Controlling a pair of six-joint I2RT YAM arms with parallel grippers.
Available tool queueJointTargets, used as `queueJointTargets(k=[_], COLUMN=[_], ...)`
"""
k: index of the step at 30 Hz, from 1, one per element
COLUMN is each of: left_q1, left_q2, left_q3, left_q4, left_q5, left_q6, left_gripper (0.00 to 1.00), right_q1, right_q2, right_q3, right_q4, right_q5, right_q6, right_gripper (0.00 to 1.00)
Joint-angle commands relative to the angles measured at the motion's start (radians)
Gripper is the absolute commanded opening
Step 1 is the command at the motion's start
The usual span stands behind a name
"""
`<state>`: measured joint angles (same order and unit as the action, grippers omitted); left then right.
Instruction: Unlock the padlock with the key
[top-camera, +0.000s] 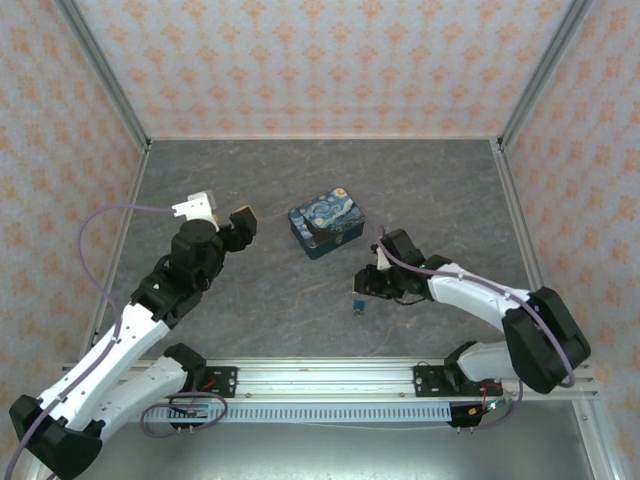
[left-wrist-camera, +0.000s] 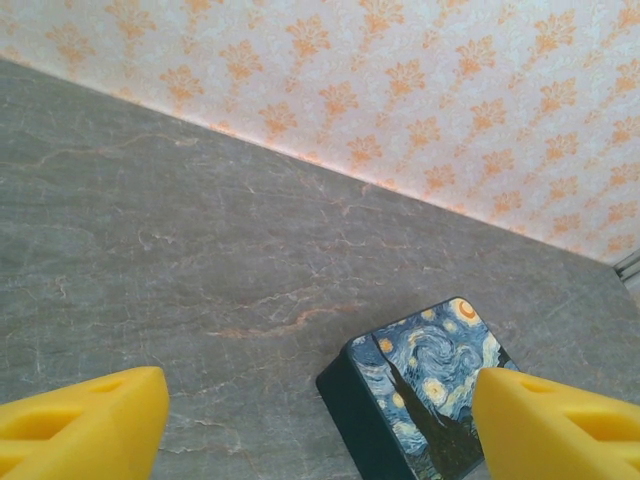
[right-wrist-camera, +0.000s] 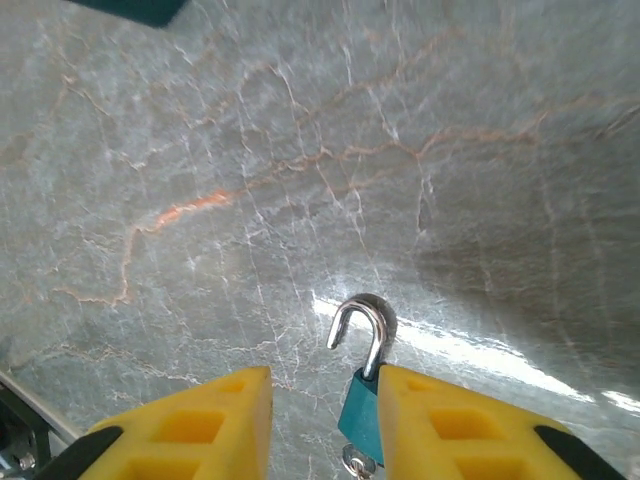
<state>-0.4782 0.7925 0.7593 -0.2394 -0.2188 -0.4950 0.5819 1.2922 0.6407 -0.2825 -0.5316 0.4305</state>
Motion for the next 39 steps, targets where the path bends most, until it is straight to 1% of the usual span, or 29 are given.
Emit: queueJointTargets(k=[1, 4, 5, 9, 12, 15, 17, 19, 20, 22, 24, 25, 27, 28, 33, 35, 37, 39], left_q1=[-0.007, -0.008, -0.008, -0.007, -0.008, -0.007, -0.007, -0.006, -0.005, 0.000, 0.001, 0.003, 0.012, 0.021, 0.077, 0.100, 0.124, 0.143], left_q2=[-0.026, -0.044, -0.050, -0.084, -0.100, -0.109, -0.105, -0.093, -0.087, -0.069, -0.047, -0.033, -0.014, -0.010, -0.017, -0.008, 0.011, 0.035], left_q3=[0.029, 0.023, 0.022, 0.007, -0.002, -0.017, -0.032, -0.035, -0.038, -0.052, -0.074, -0.078, -0.079, -0.085, -0.189, -0.231, -0.269, -0.293], left_q4=[-0.007, 0.005, 0.006, 0.013, -0.002, 0.000, 0.001, -0.009, -0.005, 0.025, 0.051, 0.052, 0.044, 0.054, 0.195, 0.241, 0.281, 0.307], left_q5=[-0.045, -0.053, -0.061, -0.081, -0.153, -0.195, -0.263, -0.338, -0.347, -0.317, -0.282, -0.293, -0.338, -0.342, -0.303, -0.300, -0.296, -0.289], left_q6=[0.026, 0.040, 0.046, 0.086, 0.116, 0.185, 0.218, 0.246, 0.276, 0.379, 0.494, 0.529, 0.540, 0.541, 0.500, 0.480, 0.462, 0.456], left_gripper=[0.80, 0.80, 0.80, 0.80, 0.81, 0.81, 0.82, 0.82, 0.83, 0.83, 0.84, 0.84, 0.85, 0.86, 0.89, 0.90, 0.91, 0.91], right_q1=[0.003, 0.003, 0.002, -0.013, -0.026, -0.054, -0.084, -0.112, -0.121, -0.136, -0.144, -0.151, -0.169, -0.182, -0.252, -0.293, -0.350, -0.401], right_q2=[-0.074, -0.103, -0.139, -0.190, -0.234, -0.288, -0.324, -0.355, -0.368, -0.396, -0.421, -0.433, -0.453, -0.461, -0.459, -0.438, -0.401, -0.347], right_q3=[0.038, 0.054, 0.058, 0.073, 0.069, 0.048, 0.025, 0.002, -0.009, -0.031, -0.054, -0.070, -0.101, -0.118, -0.205, -0.243, -0.282, -0.309], right_q4=[-0.095, -0.139, -0.149, -0.158, -0.134, -0.077, -0.024, 0.028, 0.051, 0.094, 0.141, 0.171, 0.234, 0.267, 0.437, 0.505, 0.577, 0.650], right_q5=[0.122, 0.200, 0.227, 0.303, 0.366, 0.405, 0.420, 0.438, 0.453, 0.505, 0.570, 0.598, 0.637, 0.657, 0.756, 0.793, 0.795, 0.746], right_q6=[-0.072, -0.112, -0.125, -0.162, -0.200, -0.245, -0.270, -0.287, -0.295, -0.328, -0.358, -0.370, -0.400, -0.414, -0.491, -0.486, -0.460, -0.460], right_gripper=[0.36, 0.39, 0.41, 0.45, 0.51, 0.57, 0.62, 0.68, 0.72, 0.81, 0.93, 0.99, 0.99, 0.99, 0.99, 0.99, 0.99, 0.99])
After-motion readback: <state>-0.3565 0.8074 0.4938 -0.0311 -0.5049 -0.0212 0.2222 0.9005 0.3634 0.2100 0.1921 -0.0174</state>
